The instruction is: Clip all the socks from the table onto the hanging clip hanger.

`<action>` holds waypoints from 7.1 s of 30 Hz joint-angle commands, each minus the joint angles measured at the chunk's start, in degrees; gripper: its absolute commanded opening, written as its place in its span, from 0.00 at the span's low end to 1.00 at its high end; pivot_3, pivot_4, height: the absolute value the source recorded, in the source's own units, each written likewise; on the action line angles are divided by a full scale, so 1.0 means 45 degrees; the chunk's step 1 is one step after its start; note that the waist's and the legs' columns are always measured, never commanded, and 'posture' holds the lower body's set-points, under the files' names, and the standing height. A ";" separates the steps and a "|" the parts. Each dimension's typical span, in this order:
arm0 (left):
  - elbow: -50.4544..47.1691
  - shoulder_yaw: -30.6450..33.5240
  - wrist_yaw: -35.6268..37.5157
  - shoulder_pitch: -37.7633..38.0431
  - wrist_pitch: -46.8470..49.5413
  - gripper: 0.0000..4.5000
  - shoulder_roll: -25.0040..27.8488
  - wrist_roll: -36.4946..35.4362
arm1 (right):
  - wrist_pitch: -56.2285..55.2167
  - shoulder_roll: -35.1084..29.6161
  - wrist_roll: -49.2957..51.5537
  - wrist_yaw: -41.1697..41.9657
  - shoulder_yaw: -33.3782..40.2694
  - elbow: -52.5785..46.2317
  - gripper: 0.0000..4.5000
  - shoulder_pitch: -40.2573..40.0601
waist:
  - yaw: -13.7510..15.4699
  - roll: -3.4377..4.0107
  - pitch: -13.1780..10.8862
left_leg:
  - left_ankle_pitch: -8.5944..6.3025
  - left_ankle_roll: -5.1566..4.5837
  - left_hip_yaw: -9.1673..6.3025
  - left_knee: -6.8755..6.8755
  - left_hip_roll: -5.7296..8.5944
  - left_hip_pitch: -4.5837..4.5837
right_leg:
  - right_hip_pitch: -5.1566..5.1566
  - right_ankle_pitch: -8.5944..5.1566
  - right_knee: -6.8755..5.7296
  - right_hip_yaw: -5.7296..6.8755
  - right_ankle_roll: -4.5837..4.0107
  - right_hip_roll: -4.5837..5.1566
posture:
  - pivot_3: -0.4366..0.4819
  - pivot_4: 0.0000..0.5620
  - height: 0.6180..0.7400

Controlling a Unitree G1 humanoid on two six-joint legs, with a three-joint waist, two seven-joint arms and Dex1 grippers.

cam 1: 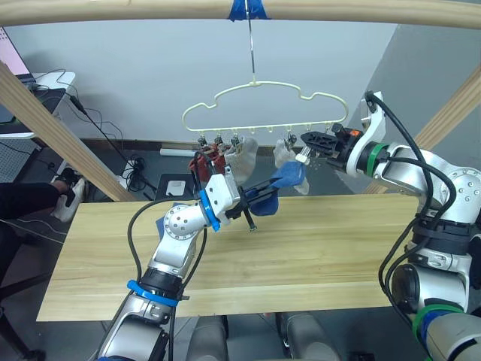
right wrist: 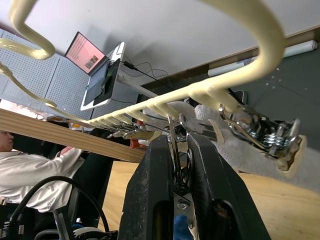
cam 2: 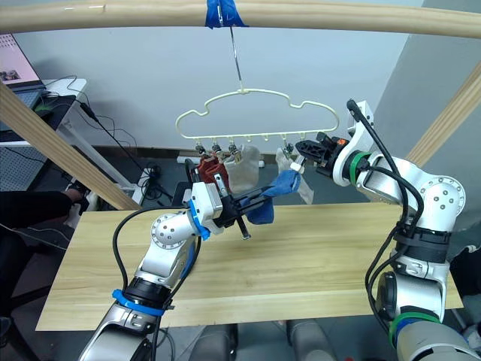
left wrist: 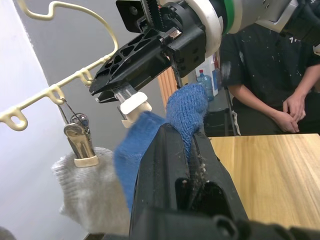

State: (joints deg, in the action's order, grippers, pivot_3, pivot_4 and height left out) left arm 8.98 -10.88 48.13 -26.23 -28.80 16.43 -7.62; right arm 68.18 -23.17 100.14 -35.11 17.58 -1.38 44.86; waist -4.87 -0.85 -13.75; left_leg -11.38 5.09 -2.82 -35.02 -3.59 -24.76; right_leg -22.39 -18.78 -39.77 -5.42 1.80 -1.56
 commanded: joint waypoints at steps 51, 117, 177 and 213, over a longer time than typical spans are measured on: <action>-0.1932 0.0966 0.1733 0.2397 1.2062 0.91 0.3923 -0.1878 | -0.1995 -0.2090 0.0036 0.1985 -0.1841 -0.0850 0.04 -0.0863 | 0.0035 0.0000 -0.0002 | -0.0004 -0.0007 -0.0005 0.0008 -0.0008 -0.0008 | 0.0000 0.0000 0.0022 0.0017 0.0000 0.0010 | 0.38 0.40 1.00; -0.2932 0.1138 0.2537 -0.0094 1.1148 0.01 0.1010 -0.4571 | -0.0993 -0.3447 0.2857 0.4665 -0.1919 -0.0045 0.04 -0.0964 | 0.0024 -0.0002 -0.0001 | -0.0003 -0.0010 0.0014 -0.0031 -0.0004 -0.0003 | 0.0006 0.0000 -0.0016 0.0011 0.0001 0.0008 | 0.38 0.37 1.00; -0.3839 0.2540 0.1742 0.0503 1.1835 0.99 0.1819 -0.5051 | -0.4799 -0.3748 -0.7187 0.4712 -0.2868 -0.7671 1.00 -0.5959 | -0.0006 -0.0003 -0.0002 | 0.0001 -0.0003 0.0007 -0.0055 -0.0019 0.0001 | 0.0006 -0.0016 -0.0036 0.0004 0.0028 -0.0008 | 0.37 0.40 1.00; -0.8078 0.3652 -0.0023 0.1445 1.3175 1.00 0.3034 -0.7590 | -0.9388 0.3552 -1.9657 0.5943 -0.4735 -0.4185 0.64 -0.4618 | 0.0221 -0.0005 0.0000 | 0.0003 0.0002 -0.0003 -0.0067 -0.0011 0.0005 | 0.0009 -0.0002 -0.0059 0.0020 0.0003 0.0007 | 0.46 0.37 1.00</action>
State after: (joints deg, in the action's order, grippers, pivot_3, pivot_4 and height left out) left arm -25.35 5.76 47.98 -19.97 31.97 29.95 -41.70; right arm 27.86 -7.52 12.56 -8.79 -5.10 -19.36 23.05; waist -3.87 -0.87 -13.75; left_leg -11.36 5.10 -2.83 -35.33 -3.63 -24.73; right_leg -22.35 -18.78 -40.04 -5.33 1.81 -1.52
